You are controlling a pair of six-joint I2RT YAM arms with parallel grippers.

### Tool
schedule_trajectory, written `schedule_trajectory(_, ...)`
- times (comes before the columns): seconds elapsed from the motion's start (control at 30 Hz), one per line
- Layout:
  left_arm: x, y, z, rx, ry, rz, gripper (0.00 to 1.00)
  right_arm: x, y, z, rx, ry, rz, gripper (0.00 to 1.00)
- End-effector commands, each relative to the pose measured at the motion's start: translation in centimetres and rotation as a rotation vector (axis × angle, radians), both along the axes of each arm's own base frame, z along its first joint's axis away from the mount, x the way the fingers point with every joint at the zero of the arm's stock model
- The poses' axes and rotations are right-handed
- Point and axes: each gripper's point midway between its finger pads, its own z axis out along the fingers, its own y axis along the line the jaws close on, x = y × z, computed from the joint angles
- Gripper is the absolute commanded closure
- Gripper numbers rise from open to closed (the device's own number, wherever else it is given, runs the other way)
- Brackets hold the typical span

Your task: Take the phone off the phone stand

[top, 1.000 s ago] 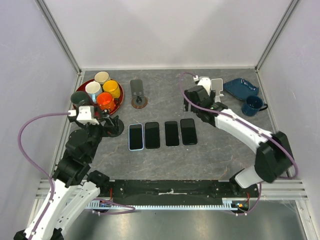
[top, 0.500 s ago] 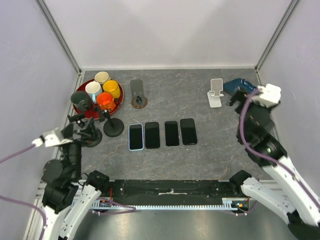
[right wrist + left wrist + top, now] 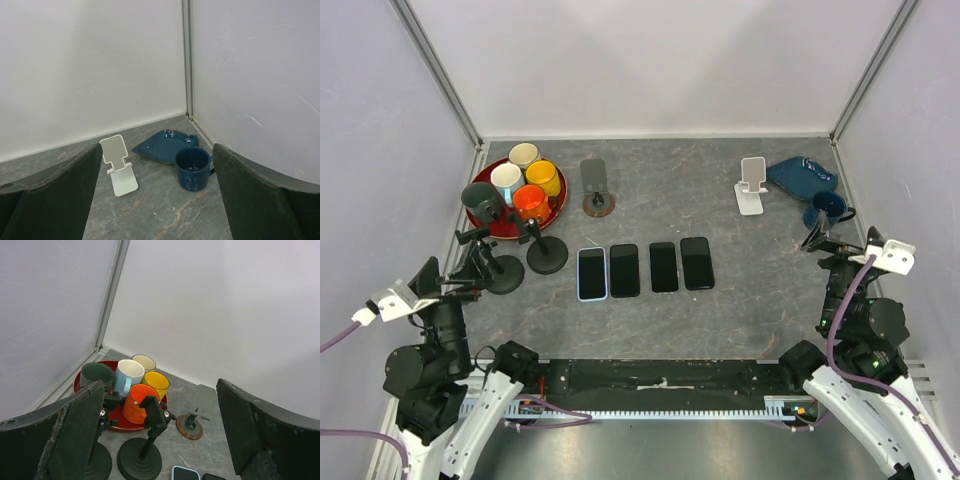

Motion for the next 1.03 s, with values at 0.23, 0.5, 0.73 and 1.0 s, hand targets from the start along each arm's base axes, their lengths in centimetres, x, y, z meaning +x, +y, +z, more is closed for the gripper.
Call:
schedule_trajectory(0.23, -3.9, 2.7, 2.2, -0.061, -0.107, 0.059, 0.0, -1.0, -0.2, -1.1, 0.037, -0.111, 0.029, 0.02)
schedule_trajectory(0.5, -3.2, 2.5, 2.0, -0.091, -0.123, 0.06, 0.0, -1.0, 0.3, -1.1, 0.05, -0.126, 0.061, 0.02)
schedule_trajectory(0.73, -3.2, 2.5, 2.2, -0.098, -0.137, 0.06, 0.0, -1.1, 0.2, -1.4, 0.061, -0.14, 0.062, 0.02)
schedule_trajectory(1.0, -2.9, 2.4, 2.0, -0.099, -0.137, 0.067, 0.0, -1.2, 0.1, -1.4, 0.066, -0.148, 0.062, 0.02)
